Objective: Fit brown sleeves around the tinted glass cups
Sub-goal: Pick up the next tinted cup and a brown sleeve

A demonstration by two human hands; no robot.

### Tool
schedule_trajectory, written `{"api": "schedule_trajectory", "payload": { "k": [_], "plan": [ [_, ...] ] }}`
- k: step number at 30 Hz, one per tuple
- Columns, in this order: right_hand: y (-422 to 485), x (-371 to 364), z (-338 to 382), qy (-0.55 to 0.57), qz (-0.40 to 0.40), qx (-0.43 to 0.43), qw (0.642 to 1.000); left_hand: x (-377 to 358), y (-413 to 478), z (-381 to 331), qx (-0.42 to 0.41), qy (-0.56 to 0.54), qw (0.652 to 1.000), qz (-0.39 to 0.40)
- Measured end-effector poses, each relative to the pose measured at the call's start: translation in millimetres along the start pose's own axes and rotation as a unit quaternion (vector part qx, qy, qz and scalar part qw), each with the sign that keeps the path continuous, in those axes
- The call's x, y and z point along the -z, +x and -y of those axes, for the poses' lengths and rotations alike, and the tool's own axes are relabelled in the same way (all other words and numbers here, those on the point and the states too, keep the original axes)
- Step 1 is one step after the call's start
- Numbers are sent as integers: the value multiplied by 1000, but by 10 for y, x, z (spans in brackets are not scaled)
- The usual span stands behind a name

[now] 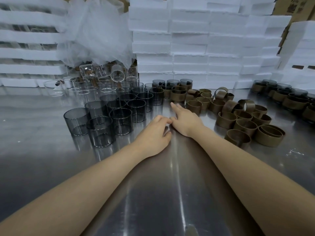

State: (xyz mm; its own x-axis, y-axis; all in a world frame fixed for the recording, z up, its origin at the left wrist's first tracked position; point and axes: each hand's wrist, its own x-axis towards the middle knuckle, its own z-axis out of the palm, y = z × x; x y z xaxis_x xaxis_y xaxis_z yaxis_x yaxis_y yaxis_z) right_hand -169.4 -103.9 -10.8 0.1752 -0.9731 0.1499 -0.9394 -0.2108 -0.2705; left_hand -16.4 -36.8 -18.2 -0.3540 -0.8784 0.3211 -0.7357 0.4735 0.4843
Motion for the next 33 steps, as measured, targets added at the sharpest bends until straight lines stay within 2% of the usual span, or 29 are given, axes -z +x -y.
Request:
{"api": "schedule_trajectory", "payload": {
  "k": [6, 13, 19, 23, 26, 30, 33],
  "plan": [
    [56, -51, 11, -9, -45, 27, 999, -21, 34, 6, 6, 6, 1000, -1],
    [351, -69, 198, 26, -91, 8, 995, -79, 69, -56, 17, 13, 1000, -14],
    [703, -105, 352, 23, -87, 20, 996, -95, 74, -32, 10, 5, 1000, -17],
    [825, -161, 317, 24, -130, 42, 990, -88, 93, 2, 1, 7, 1000, -16],
    [783, -160, 290, 33, -171, 19, 984, -77, 107, 40, -1, 0, 1000, -22],
    [566, -125, 286, 30, -172, -5, 985, -24, 106, 35, 29, -22, 999, -24],
    [288, -87, 282, 48, -176, -6, 983, 47, 99, -15, 71, -85, 993, -45]
  ]
}}
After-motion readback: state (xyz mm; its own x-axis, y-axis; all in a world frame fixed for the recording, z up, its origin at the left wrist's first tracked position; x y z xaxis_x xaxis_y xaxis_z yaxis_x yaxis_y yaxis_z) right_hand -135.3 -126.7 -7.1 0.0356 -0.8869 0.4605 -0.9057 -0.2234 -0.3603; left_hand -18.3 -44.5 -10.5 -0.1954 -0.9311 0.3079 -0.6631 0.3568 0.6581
